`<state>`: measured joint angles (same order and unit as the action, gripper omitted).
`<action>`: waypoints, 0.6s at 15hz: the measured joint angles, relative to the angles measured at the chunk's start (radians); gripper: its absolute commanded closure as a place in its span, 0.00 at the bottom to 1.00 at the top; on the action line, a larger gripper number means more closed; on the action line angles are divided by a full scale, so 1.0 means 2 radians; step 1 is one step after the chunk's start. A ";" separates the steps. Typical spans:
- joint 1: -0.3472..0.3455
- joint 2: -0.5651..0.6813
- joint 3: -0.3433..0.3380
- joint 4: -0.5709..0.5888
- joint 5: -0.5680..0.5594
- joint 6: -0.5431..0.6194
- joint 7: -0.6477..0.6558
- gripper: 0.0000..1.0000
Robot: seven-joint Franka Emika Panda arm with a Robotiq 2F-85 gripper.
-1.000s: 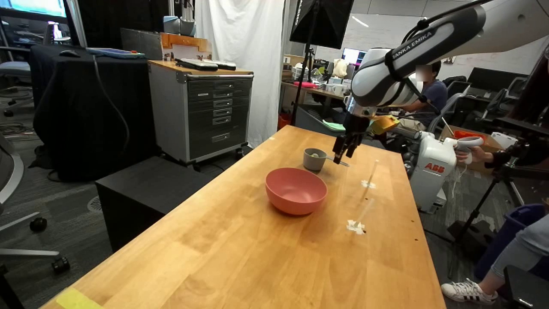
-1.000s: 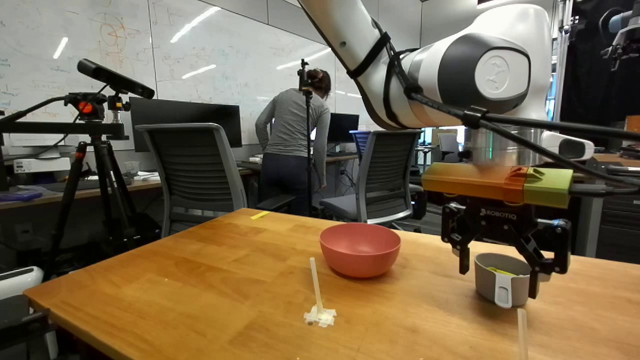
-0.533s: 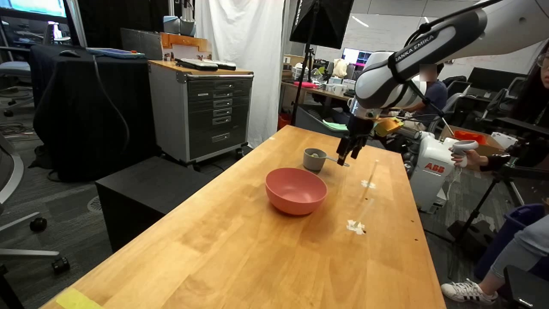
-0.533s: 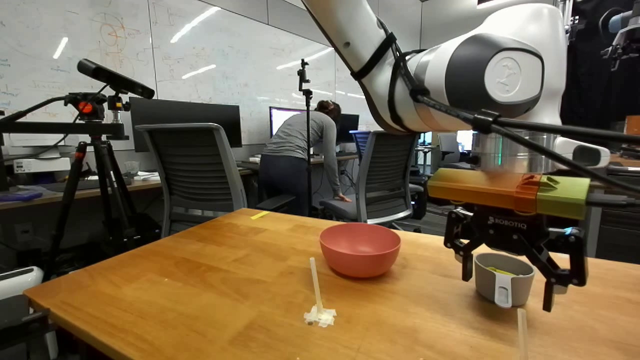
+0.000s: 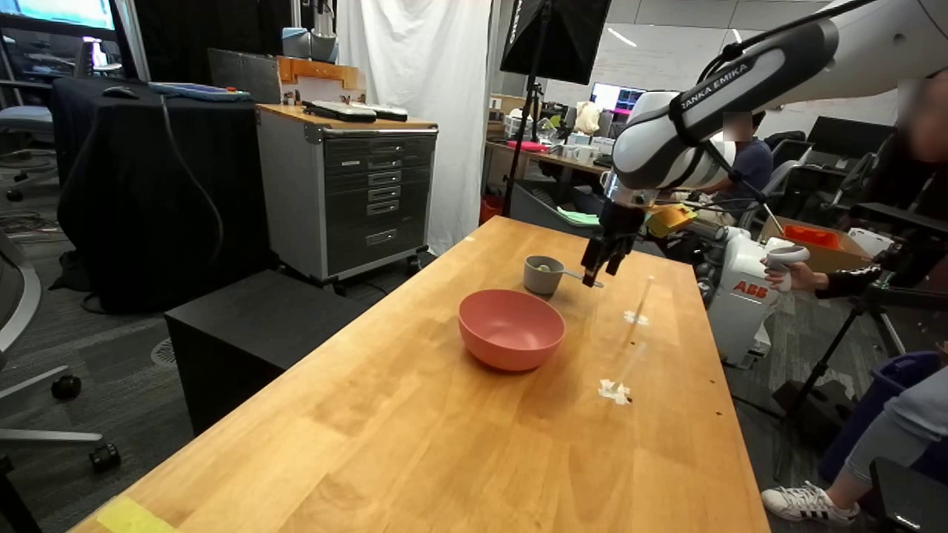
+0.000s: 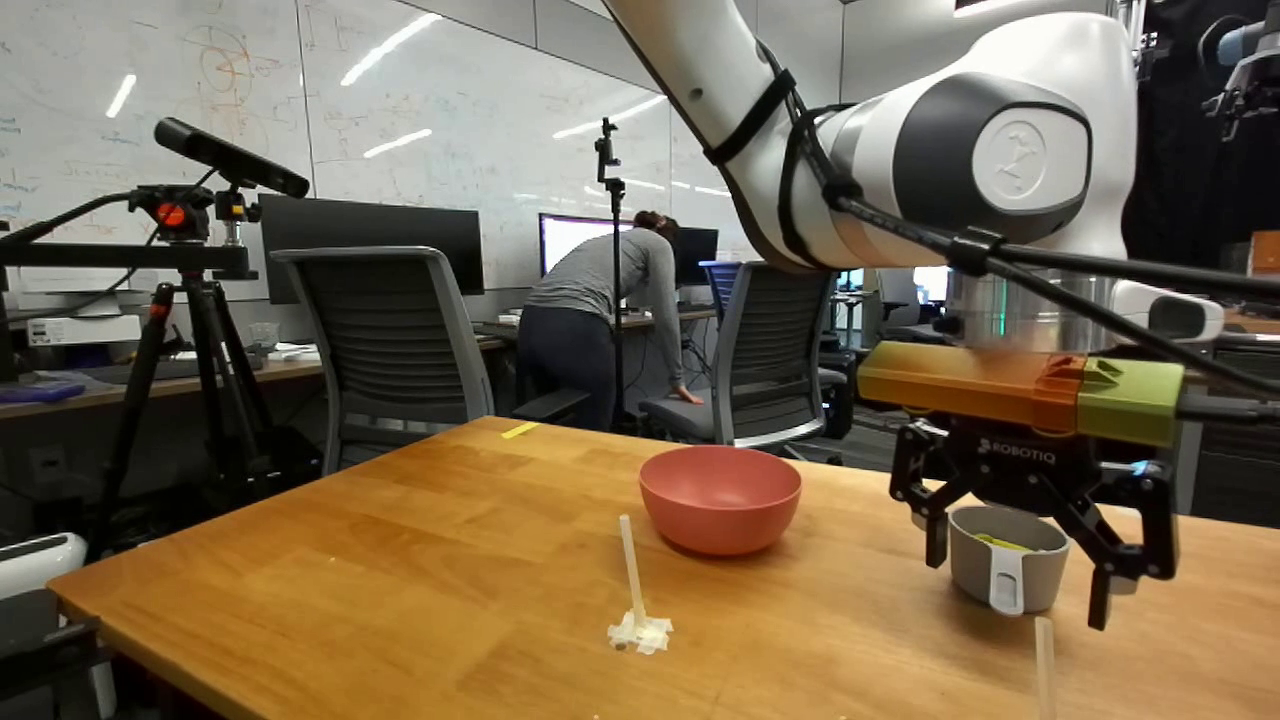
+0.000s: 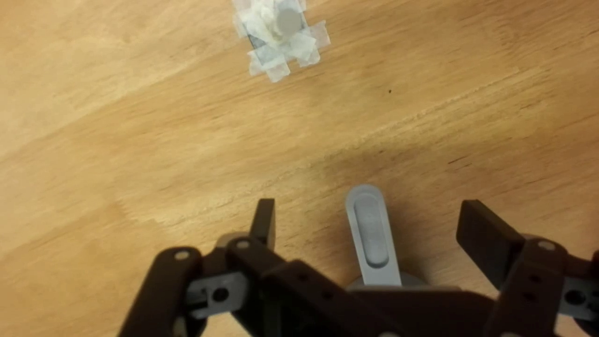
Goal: Pour the contents from the grey object into the bowl.
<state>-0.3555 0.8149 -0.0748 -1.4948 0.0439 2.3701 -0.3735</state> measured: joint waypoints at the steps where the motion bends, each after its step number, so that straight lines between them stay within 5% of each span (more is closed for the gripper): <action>1: 0.000 0.001 0.000 0.001 0.000 0.000 0.000 0.00; 7: 0.000 0.015 0.001 0.018 0.000 0.000 0.000 0.00; 9: 0.001 0.019 0.001 0.023 0.000 0.000 0.000 0.09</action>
<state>-0.3543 0.8525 -0.0725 -1.4481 0.0439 2.3701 -0.3733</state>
